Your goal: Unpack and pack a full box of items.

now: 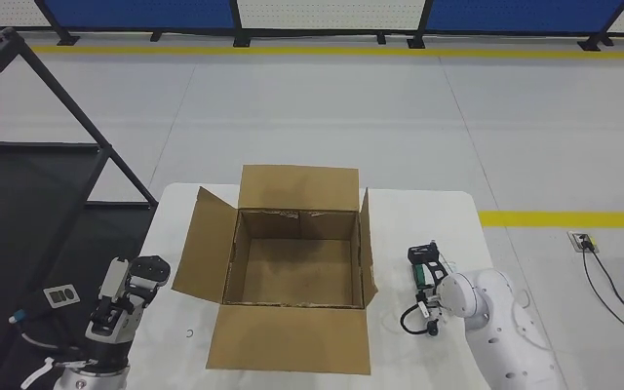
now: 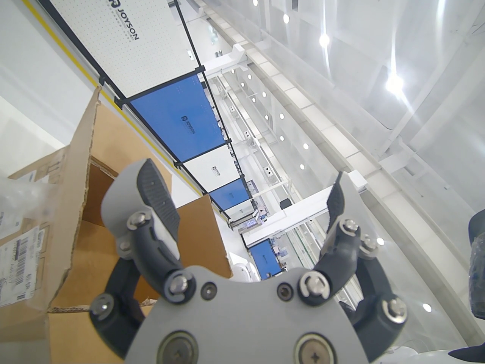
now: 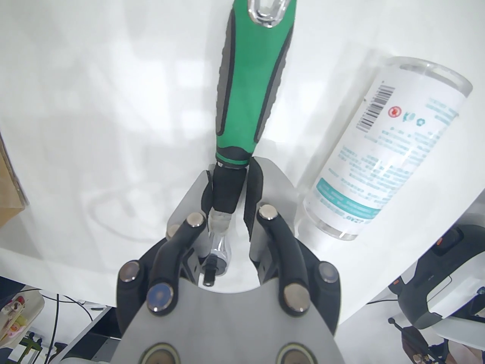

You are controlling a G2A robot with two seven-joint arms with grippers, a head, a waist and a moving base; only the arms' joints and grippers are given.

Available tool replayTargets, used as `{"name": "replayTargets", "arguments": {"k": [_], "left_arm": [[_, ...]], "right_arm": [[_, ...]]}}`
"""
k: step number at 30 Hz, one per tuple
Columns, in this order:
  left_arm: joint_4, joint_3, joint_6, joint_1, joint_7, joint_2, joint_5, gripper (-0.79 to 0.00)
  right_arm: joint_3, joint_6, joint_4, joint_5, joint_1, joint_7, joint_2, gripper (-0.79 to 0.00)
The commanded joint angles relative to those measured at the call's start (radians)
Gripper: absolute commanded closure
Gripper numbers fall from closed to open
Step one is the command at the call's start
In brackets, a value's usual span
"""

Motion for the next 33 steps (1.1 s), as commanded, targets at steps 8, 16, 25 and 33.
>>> {"name": "replayTargets", "arguments": {"k": [8,16,25,33], "left_arm": [[0.0,0.0,0.0,0.0,0.0,0.0,0.0,-0.785],[0.0,0.0,0.0,0.0,0.0,0.0,0.0,-0.785],[-0.001,-0.005,-0.003,-0.001,0.009,0.0,-0.004,-0.785],[0.02,-0.099,-0.041,0.024,0.079,-0.003,-0.092,-0.785]], "right_arm": [[0.032,0.027,-0.072,-0.004,-0.022,-0.018,0.008,0.0],[0.155,0.077,-0.388,0.013,-0.134,-0.036,0.027,0.0],[0.229,0.072,-0.814,0.086,-0.261,-0.148,0.035,0.0],[0.13,-0.047,-0.971,0.1,-0.261,-0.303,0.035,0.0]]}}
